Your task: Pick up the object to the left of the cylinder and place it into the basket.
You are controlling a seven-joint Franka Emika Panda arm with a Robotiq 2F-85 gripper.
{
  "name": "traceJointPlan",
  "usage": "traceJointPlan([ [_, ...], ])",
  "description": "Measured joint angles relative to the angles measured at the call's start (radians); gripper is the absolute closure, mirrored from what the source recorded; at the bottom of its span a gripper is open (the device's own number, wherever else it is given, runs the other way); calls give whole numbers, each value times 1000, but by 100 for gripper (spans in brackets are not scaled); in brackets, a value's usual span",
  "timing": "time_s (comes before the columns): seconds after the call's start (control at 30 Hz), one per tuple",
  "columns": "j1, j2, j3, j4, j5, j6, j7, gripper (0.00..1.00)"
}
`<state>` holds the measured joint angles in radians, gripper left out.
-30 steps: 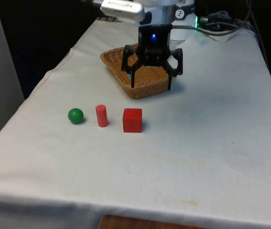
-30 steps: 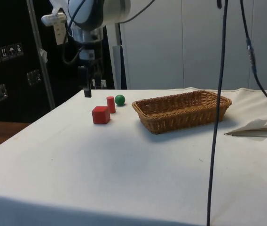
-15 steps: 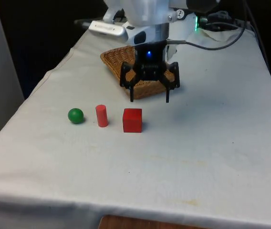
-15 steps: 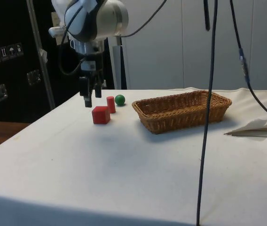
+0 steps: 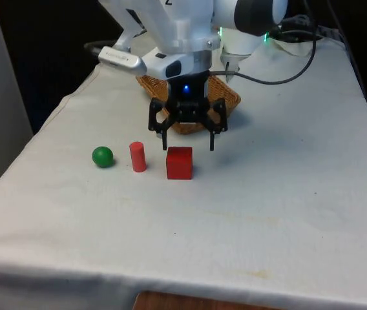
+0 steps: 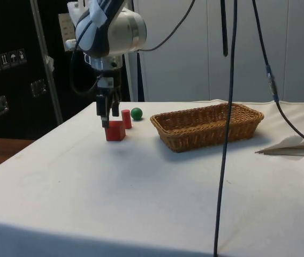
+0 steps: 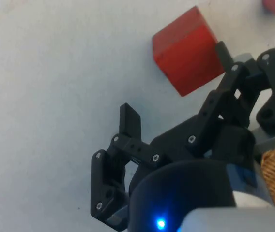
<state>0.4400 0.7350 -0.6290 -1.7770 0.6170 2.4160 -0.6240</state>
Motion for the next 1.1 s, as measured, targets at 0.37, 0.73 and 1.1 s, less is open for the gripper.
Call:
traceJointPlan([
  [0.37, -12, 53, -11, 28, 41, 0, -48, 0],
  [0.73, -23, 133, -16, 82, 92, 1, -77, 9],
  [1.1, -23, 146, -19, 92, 103, 0, -80, 99],
])
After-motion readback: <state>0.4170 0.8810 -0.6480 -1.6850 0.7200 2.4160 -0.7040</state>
